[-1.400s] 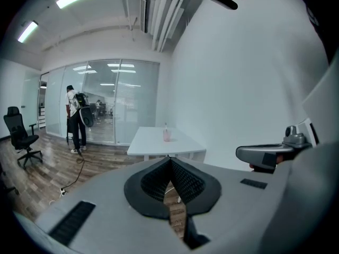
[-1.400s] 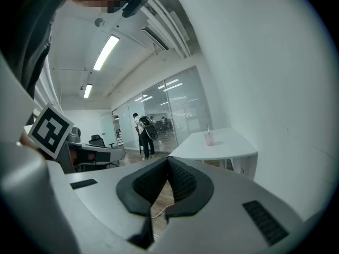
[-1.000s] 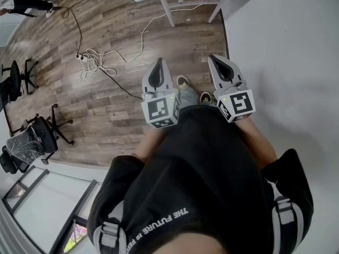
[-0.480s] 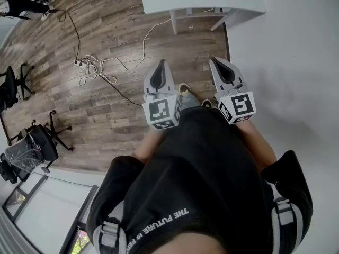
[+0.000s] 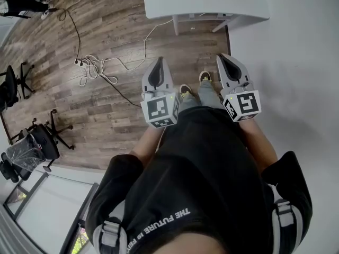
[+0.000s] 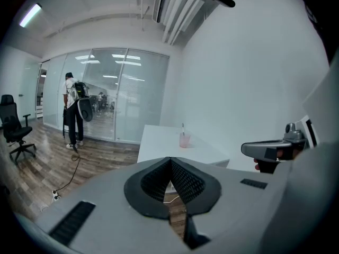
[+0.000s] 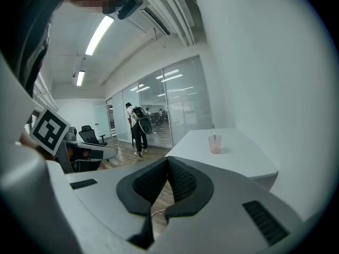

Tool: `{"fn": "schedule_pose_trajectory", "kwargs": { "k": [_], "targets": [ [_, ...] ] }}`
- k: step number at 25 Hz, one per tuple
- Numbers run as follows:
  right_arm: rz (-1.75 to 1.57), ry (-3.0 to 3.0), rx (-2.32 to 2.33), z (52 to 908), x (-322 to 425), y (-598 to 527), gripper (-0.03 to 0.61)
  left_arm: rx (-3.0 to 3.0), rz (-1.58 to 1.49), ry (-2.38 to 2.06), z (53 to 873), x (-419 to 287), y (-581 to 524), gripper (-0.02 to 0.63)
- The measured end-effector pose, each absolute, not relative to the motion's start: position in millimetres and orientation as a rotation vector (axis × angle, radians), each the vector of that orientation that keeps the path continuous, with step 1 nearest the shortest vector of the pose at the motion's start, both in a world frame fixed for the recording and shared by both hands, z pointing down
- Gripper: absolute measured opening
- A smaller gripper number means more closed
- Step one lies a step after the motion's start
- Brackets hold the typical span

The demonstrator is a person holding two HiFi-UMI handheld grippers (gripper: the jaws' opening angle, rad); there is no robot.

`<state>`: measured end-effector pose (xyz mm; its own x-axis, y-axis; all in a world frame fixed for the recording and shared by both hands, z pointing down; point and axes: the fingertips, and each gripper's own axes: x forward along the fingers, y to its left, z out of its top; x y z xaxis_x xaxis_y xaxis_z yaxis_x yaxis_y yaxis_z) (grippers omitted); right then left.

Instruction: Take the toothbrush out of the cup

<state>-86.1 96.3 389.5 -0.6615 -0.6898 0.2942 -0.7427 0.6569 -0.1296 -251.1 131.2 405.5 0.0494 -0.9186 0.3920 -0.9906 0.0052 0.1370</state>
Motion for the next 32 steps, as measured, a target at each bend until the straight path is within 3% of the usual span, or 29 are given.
{"fn": "schedule_pose_trajectory", "kwargs": {
  "k": [32],
  "targets": [
    [0.447, -2.862, 1.121, 388, 29, -33, 0.014, 1.991, 0.348, -2.073, 357, -125, 4, 0.008]
  ]
}}
